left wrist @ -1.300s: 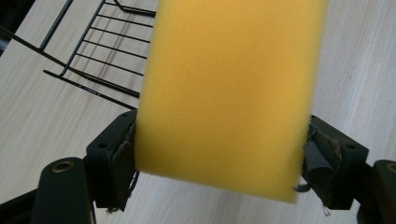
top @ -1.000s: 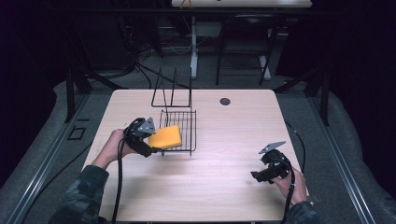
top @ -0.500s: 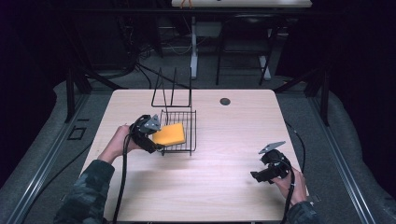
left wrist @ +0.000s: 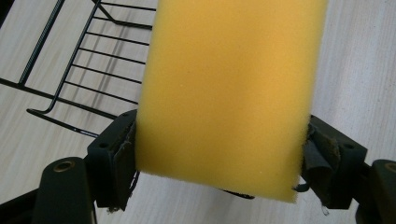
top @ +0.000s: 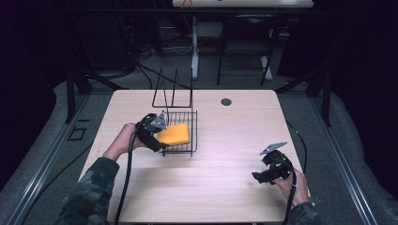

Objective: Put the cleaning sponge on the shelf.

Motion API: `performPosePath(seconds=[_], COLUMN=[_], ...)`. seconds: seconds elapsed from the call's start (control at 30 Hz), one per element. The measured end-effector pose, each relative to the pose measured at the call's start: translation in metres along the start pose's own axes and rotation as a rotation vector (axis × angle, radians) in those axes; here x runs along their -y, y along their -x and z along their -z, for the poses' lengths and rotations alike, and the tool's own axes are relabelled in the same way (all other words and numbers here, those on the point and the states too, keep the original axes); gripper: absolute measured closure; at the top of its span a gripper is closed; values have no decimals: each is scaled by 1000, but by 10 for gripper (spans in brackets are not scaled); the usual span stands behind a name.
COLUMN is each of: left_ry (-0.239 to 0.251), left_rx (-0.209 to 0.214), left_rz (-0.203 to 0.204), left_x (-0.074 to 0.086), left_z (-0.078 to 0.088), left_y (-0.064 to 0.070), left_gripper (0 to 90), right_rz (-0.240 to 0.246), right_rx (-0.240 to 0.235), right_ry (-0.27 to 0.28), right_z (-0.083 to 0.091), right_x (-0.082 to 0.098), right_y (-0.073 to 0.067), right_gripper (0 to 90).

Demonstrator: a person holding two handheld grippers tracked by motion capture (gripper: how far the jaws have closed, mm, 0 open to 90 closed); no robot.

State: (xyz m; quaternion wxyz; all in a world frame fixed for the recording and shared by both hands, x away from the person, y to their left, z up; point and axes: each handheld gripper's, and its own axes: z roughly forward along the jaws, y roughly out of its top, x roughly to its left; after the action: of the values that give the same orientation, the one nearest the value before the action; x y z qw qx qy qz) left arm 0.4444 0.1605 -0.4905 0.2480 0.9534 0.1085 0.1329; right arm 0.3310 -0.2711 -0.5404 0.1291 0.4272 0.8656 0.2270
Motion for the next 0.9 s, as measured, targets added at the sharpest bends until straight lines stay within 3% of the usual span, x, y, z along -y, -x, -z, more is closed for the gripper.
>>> performPosePath(seconds=[0.9], left_ry=[-71], left_rx=[32], left_rz=[-50], left_x=[-7], left_z=[-22], left_y=[-5], left_gripper=[224], right_rz=[4], right_rx=[0], right_ry=[-5], right_z=[0], right_x=[1], right_y=[0], right_gripper=[135])
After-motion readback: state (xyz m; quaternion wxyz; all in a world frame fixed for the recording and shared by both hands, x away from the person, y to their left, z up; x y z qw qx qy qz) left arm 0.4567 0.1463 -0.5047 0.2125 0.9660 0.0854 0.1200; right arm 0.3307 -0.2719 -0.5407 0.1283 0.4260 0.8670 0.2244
